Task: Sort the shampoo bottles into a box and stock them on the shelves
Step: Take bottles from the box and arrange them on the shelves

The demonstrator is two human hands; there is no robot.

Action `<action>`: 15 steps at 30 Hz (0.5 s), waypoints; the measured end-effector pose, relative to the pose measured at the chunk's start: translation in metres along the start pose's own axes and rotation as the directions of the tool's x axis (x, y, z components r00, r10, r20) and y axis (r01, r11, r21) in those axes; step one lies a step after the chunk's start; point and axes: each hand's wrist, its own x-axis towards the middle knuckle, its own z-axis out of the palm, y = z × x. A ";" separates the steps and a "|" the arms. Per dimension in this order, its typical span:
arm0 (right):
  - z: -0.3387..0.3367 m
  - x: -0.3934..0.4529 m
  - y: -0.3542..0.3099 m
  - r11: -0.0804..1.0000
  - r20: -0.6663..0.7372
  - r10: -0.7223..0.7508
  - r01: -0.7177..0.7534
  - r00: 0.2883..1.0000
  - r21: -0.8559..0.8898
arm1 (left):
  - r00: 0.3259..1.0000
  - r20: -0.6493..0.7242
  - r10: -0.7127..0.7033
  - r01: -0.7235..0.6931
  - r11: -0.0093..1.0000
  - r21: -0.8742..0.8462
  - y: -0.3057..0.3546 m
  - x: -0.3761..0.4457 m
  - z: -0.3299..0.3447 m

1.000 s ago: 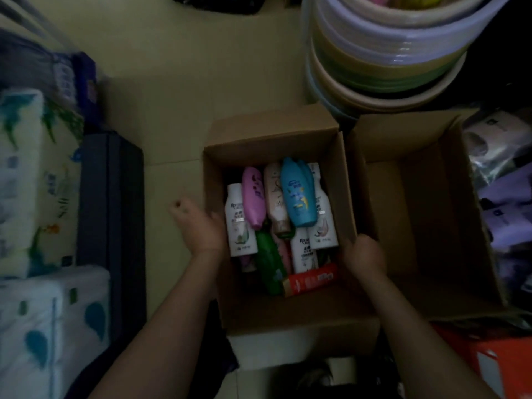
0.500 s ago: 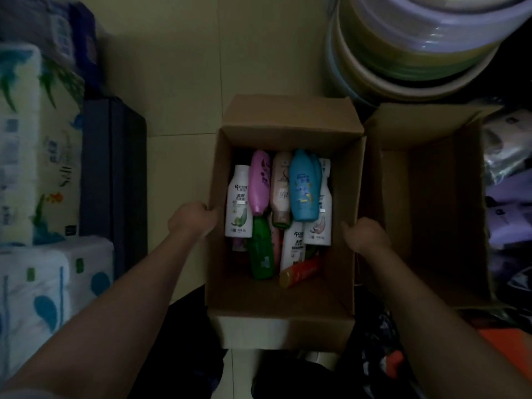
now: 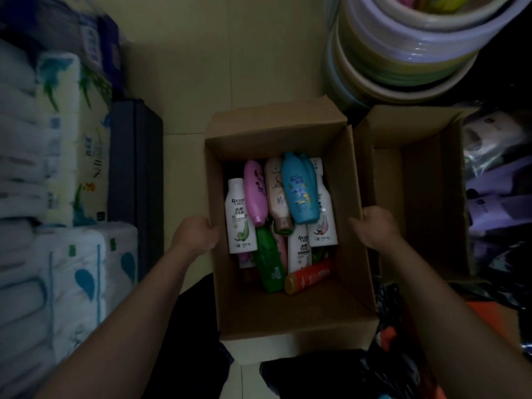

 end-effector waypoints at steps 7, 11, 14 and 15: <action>-0.050 -0.132 0.016 0.998 0.017 -0.067 0.066 0.998 0.023 | 0.996 -0.088 0.013 -0.019 0.998 -0.060 -0.017 -0.149 -0.038; -0.082 -0.224 0.038 0.989 -0.048 -0.145 0.146 0.988 0.033 | 0.978 -0.206 0.042 -0.070 0.989 -0.129 -0.037 -0.248 -0.048; -0.100 -0.301 0.062 0.981 -0.100 -0.190 0.193 0.977 0.022 | 0.965 -0.252 0.076 -0.121 0.979 -0.164 -0.056 -0.328 -0.052; -0.105 -0.327 0.071 0.979 -0.120 -0.195 0.200 0.973 0.026 | 0.963 -0.257 0.087 -0.132 0.978 -0.162 -0.063 -0.353 -0.053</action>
